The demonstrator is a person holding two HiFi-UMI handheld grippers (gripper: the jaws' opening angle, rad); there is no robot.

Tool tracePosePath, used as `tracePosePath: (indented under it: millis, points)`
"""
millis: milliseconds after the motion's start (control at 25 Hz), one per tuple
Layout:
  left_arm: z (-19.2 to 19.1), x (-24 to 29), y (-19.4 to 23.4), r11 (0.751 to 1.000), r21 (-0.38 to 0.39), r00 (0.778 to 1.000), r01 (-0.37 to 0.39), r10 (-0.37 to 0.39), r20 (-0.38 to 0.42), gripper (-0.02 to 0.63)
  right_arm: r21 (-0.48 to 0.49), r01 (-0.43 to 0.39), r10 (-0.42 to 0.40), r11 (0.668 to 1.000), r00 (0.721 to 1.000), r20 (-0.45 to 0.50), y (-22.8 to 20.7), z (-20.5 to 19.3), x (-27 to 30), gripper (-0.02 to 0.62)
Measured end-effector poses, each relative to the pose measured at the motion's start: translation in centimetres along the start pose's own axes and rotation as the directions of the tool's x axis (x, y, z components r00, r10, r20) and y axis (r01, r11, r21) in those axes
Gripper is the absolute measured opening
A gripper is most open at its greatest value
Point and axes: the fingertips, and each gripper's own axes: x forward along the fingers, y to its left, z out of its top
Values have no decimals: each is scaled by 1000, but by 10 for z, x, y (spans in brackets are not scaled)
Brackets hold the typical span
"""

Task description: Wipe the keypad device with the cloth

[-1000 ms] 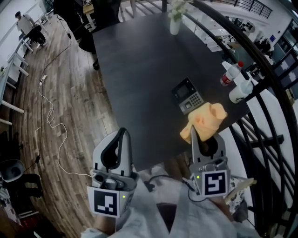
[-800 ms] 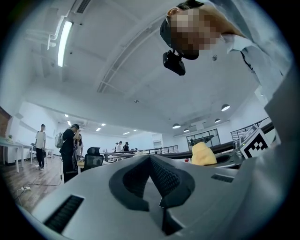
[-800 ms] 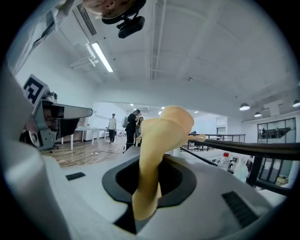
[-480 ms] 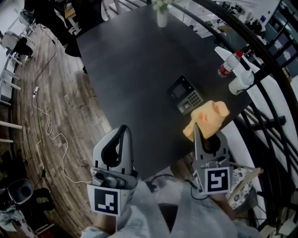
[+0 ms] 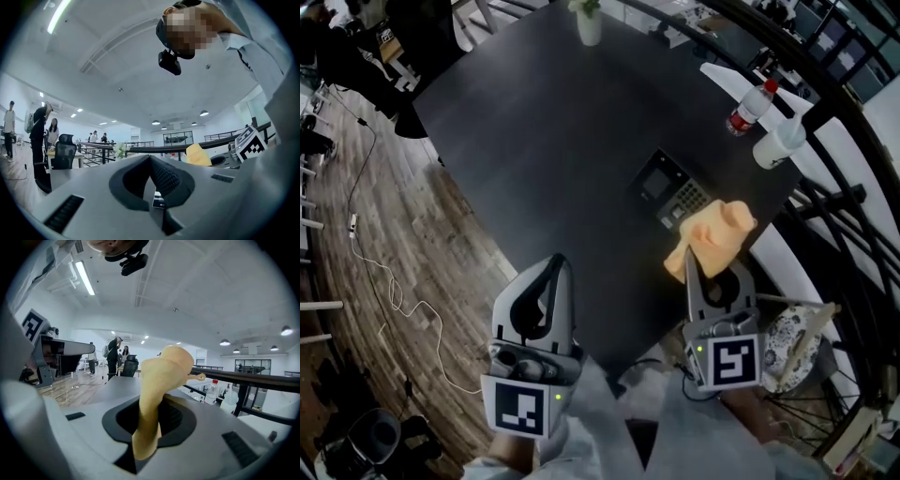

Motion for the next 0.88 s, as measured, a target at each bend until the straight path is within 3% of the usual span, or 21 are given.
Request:
tracePosePath:
  millis: [480, 880]
  points:
    - [-22, 33, 3, 970, -21, 970, 241, -242, -24, 12, 42, 191, -186, 981, 977, -102, 4, -31, 8, 71]
    - [-34, 44, 19, 945, -42, 945, 325, -326, -22, 12, 69, 232, -223, 970, 968, -119, 17, -44, 49, 71]
